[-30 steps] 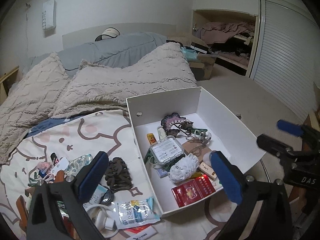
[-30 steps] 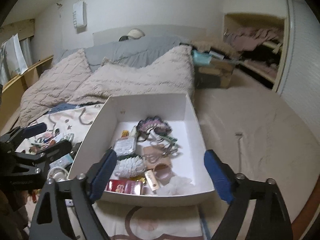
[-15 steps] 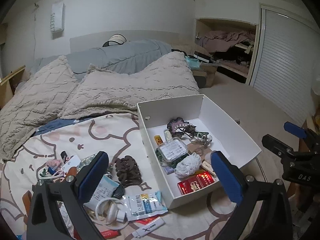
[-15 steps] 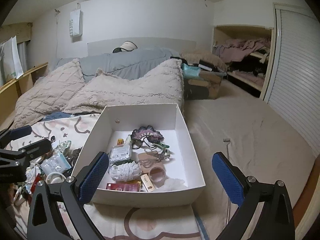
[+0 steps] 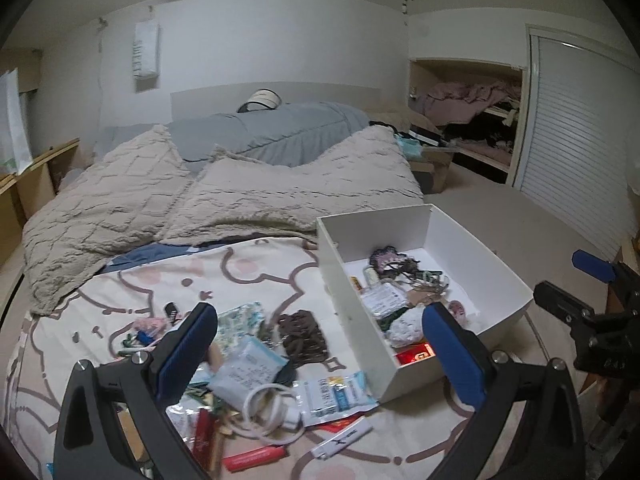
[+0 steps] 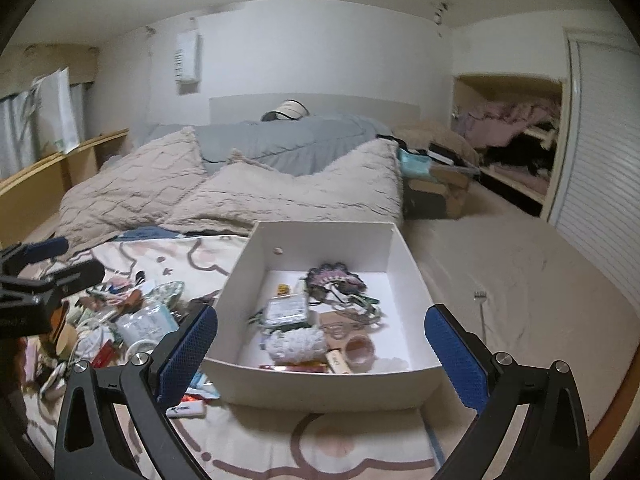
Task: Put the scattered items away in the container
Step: 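Withdraw both tools from the box back toward the item pile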
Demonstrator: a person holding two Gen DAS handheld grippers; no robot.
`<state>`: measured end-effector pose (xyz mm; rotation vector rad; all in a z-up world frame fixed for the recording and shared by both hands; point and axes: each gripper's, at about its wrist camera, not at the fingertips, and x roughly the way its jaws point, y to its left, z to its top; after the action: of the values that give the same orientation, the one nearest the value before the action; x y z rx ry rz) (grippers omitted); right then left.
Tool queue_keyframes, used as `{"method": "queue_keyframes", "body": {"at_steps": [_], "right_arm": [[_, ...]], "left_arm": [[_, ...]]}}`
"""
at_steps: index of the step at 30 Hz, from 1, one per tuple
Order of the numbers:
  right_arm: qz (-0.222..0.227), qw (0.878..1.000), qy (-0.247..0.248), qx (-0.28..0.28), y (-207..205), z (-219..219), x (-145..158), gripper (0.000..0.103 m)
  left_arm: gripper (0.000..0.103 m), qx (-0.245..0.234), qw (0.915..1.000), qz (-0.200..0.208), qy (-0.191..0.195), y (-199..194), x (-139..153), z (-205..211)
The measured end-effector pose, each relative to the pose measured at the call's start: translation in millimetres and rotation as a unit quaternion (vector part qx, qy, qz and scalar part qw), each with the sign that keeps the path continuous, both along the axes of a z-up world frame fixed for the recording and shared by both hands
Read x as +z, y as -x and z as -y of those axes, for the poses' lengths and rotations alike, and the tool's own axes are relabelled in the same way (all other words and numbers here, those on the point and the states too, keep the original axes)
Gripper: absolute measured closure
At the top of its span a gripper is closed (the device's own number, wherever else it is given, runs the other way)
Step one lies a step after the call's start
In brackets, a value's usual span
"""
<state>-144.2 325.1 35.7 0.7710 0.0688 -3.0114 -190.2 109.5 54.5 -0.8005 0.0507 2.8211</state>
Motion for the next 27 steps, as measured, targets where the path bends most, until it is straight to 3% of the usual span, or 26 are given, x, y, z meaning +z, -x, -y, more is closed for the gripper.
{"method": "queue_keyframes", "body": {"at_steps": [16, 27], "right_arm": [[-0.003, 0.998, 0.028, 0.06, -18, 67, -23, 0.0], [-0.028, 0.995, 0.053, 0.081, -33, 88, -38, 0.0]], "left_arm": [[0.0, 0.059, 0.9969, -0.043, 0.03, -52, -7, 88], [0.0, 0.088, 0.9934, -0.058, 0.044, -83, -35, 135]]}}
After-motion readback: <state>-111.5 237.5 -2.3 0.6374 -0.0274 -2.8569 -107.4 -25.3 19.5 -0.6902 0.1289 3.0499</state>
